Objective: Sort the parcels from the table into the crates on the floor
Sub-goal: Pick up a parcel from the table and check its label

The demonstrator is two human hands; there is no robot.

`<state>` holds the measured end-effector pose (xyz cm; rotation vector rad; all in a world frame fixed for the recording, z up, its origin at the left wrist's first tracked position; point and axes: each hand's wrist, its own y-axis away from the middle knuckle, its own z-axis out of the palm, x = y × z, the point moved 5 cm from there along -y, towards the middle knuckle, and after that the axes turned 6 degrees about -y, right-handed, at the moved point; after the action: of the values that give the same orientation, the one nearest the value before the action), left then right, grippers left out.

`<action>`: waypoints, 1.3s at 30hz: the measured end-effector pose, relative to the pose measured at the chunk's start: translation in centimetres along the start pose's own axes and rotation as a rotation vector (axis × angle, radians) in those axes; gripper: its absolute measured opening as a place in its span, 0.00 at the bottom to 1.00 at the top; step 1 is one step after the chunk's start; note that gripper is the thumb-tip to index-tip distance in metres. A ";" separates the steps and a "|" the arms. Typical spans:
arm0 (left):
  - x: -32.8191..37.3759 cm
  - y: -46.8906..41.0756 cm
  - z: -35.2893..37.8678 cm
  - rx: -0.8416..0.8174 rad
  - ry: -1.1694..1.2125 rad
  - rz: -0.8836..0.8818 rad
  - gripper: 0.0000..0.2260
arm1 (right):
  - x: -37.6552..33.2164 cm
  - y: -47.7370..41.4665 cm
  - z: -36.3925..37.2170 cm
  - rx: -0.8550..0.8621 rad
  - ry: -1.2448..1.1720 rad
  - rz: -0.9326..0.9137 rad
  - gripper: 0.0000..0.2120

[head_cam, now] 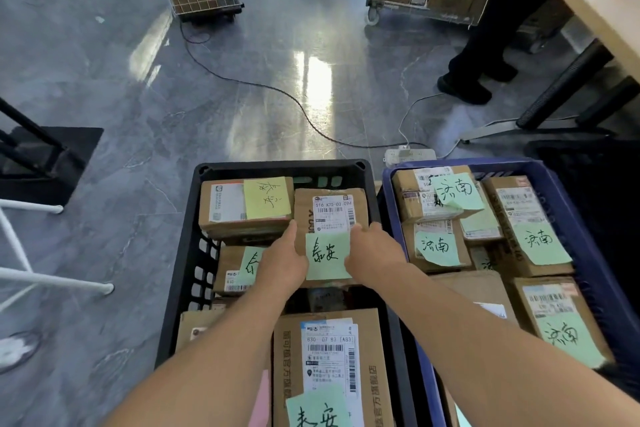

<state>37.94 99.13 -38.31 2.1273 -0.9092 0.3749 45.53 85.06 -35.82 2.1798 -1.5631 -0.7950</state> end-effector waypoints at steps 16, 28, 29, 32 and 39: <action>-0.9 2.5 1.5 -0.052 -0.010 -0.025 0.32 | 0.0 1.8 0.7 -0.037 0.034 0.005 0.21; -1.7 0.7 4.1 -0.129 -0.390 0.073 0.35 | -1.2 0.2 4.2 -0.048 0.474 -0.091 0.20; -1.7 0.5 4.3 -0.132 -0.448 0.077 0.36 | -1.2 0.0 4.4 -0.042 0.494 -0.089 0.20; -1.8 0.1 4.7 -0.121 -0.596 0.064 0.35 | -1.2 -0.1 4.6 -0.024 0.528 -0.100 0.19; -0.2 1.0 0.9 0.122 -0.611 0.200 0.27 | -1.2 0.2 2.4 0.055 0.328 -0.193 0.26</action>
<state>37.05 98.11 -38.48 2.3096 -1.4802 -0.1455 43.60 86.24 -37.33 2.3818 -1.2410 -0.4205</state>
